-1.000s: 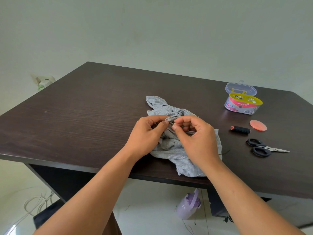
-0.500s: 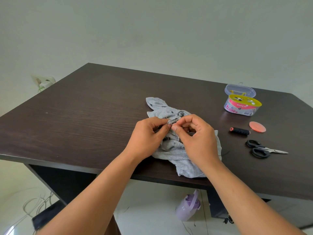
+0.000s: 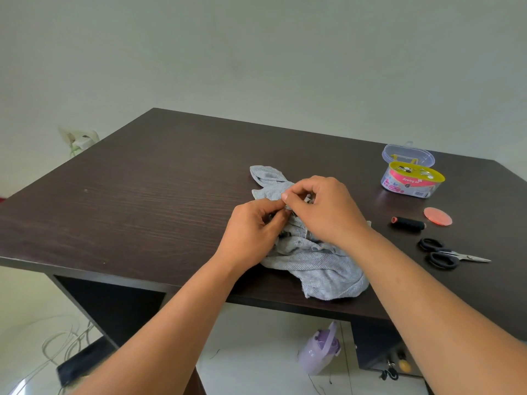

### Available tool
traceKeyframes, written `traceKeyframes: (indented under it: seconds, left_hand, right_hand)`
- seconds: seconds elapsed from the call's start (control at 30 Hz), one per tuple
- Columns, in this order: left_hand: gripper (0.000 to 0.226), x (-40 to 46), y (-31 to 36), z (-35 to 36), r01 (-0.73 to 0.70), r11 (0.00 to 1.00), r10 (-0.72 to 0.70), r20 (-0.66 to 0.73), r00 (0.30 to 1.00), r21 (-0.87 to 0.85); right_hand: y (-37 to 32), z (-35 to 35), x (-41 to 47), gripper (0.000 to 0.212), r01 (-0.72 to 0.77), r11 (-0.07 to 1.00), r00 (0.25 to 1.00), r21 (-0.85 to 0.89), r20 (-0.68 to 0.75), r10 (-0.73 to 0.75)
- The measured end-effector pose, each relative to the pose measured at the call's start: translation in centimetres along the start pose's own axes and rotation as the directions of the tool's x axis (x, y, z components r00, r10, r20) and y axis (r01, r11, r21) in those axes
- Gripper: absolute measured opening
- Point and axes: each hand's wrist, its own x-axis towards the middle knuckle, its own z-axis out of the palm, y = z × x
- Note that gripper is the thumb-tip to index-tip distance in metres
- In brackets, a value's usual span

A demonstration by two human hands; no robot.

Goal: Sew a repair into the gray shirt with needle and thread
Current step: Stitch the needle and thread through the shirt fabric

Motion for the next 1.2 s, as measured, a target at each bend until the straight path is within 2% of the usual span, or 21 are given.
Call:
traceKeyframes:
  seconds: [0.13, 0.23, 0.4, 0.53, 0.6, 0.63, 0.7, 0.77, 0.83, 0.9, 0.97, 1.0, 1.07, 1.13, 1.2]
  left_hand:
    - [0.023, 0.1, -0.2, 0.1, -0.012, 1.000, 0.012, 0.004, 1.000, 0.020]
    - [0.021, 0.2, -0.3, 0.1, 0.003, 1.000, -0.003, 0.002, 1.000, 0.016]
    - [0.020, 0.2, -0.4, 0.1, 0.010, 0.999, -0.009, -0.016, 1.000, 0.043]
    - [0.019, 0.2, -0.3, 0.1, 0.030, 0.998, -0.029, -0.020, 0.999, 0.049]
    - [0.019, 0.2, -0.3, 0.1, 0.039, 0.999, -0.038, -0.024, 0.999, 0.037]
    - [0.019, 0.2, -0.2, 0.1, 0.040, 0.999, -0.039, -0.027, 0.999, 0.036]
    - [0.019, 0.2, -0.1, 0.0, 0.043, 0.998, -0.042, -0.029, 0.999, 0.035]
    - [0.020, 0.2, -0.1, 0.0, 0.045, 0.998, -0.044, -0.030, 0.999, 0.034]
    - [0.020, 0.2, 0.0, 0.0, 0.054, 0.998, -0.053, -0.029, 0.998, 0.028]
    - [0.021, 0.2, 0.0, 0.0, 0.050, 0.998, -0.049, -0.028, 0.998, 0.038]
    - [0.023, 0.2, -0.1, -0.1, 0.048, 0.998, -0.046, -0.031, 0.998, 0.050]
    - [0.023, 0.2, 0.0, -0.1, 0.049, 0.998, -0.047, -0.033, 0.998, 0.051]
    - [0.021, 0.1, 0.0, -0.1, 0.058, 0.997, -0.057, -0.030, 0.998, 0.043]
    - [0.020, 0.1, 0.1, -0.2, 0.065, 0.997, -0.064, -0.029, 0.998, 0.035]
    - [0.019, 0.1, 0.1, -0.2, 0.068, 0.997, -0.067, -0.028, 0.997, 0.034]
  right_hand:
    - [-0.1, -0.2, 0.6, 0.014, -0.022, 1.000, 0.998, -0.011, 0.053, 0.022]
    - [-0.2, -0.1, 1.0, 0.014, -0.023, 1.000, 0.999, 0.007, 0.042, 0.022]
    - [-1.1, -0.8, 1.7, 0.015, -0.083, 0.958, 0.994, 0.276, -0.043, 0.099]
    - [-1.9, -2.0, 2.0, 0.015, -0.188, 0.779, 0.977, 0.599, 0.031, 0.211]
    - [-1.9, -2.8, 2.1, 0.015, -0.220, 0.745, 0.966, 0.630, 0.037, 0.254]
    - [-1.6, -3.1, 2.2, 0.015, -0.223, 0.782, 0.964, 0.582, 0.014, 0.265]
    - [-1.2, -3.8, 2.3, 0.014, -0.192, 0.909, 0.975, 0.369, -0.033, 0.220]
    - [-1.1, -4.7, 2.2, 0.014, -0.135, 0.985, 0.990, 0.104, 0.065, 0.128]
    - [-1.6, -5.6, 2.0, 0.015, -0.043, 0.984, 0.955, -0.171, 0.281, 0.090]
    - [-2.1, -6.4, 1.9, 0.013, 0.056, 0.915, 0.896, -0.399, 0.424, 0.130]
    - [-2.3, -6.9, 1.8, 0.013, 0.085, 0.891, 0.856, -0.446, 0.491, 0.164]
    - [-2.2, -7.1, 1.7, 0.013, 0.050, 0.923, 0.841, -0.380, 0.515, 0.167]
    - [-2.2, -7.1, 1.6, 0.010, -0.117, 0.989, 0.826, -0.095, 0.544, 0.150]
    - [-2.2, -7.0, 1.5, 0.015, -0.228, 0.958, 0.835, 0.172, 0.540, 0.102]
    - [-1.9, -6.9, 1.6, 0.030, -0.259, 0.923, 0.857, 0.283, 0.509, 0.085]
